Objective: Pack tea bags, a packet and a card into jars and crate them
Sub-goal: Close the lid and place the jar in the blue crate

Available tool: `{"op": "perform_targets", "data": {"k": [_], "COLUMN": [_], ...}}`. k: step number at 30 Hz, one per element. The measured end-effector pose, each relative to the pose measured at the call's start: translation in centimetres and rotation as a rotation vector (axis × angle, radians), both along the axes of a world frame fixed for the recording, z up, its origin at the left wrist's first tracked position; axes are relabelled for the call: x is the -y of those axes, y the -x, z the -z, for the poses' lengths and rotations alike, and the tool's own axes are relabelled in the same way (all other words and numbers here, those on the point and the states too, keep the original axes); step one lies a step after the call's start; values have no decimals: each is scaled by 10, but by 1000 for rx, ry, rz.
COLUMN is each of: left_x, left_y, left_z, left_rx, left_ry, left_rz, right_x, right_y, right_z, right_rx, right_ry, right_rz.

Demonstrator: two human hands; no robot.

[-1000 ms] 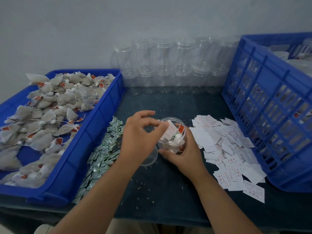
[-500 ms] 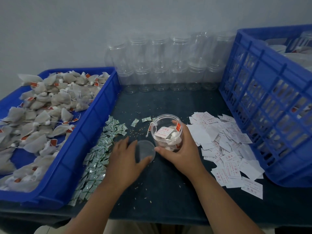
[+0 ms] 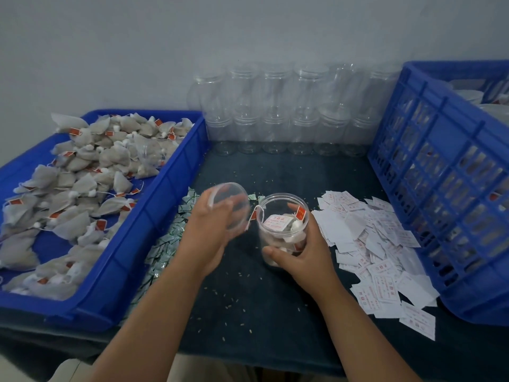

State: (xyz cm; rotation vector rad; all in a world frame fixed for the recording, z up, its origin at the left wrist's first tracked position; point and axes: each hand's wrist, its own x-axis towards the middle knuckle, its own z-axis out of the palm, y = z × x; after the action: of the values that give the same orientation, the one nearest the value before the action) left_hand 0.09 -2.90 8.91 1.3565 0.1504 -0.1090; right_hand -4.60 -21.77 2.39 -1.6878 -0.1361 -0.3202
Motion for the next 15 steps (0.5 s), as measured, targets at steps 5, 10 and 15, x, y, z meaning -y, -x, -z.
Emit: {"op": "perform_targets", "data": {"k": [5, 10, 15], "left_x": [17, 19, 23], "left_y": [12, 13, 15], "left_z": [-12, -27, -38], "left_rx": [-53, 96, 282], "left_ry": [167, 278, 21], "left_rz": [99, 15, 150], "right_x": [-2, -3, -3], "right_y": [-2, -7, -6], "right_z": [3, 7, 8], "right_rx": [27, 8, -19], "right_ry": [12, 101, 184], "right_rz": [13, 33, 55]}}
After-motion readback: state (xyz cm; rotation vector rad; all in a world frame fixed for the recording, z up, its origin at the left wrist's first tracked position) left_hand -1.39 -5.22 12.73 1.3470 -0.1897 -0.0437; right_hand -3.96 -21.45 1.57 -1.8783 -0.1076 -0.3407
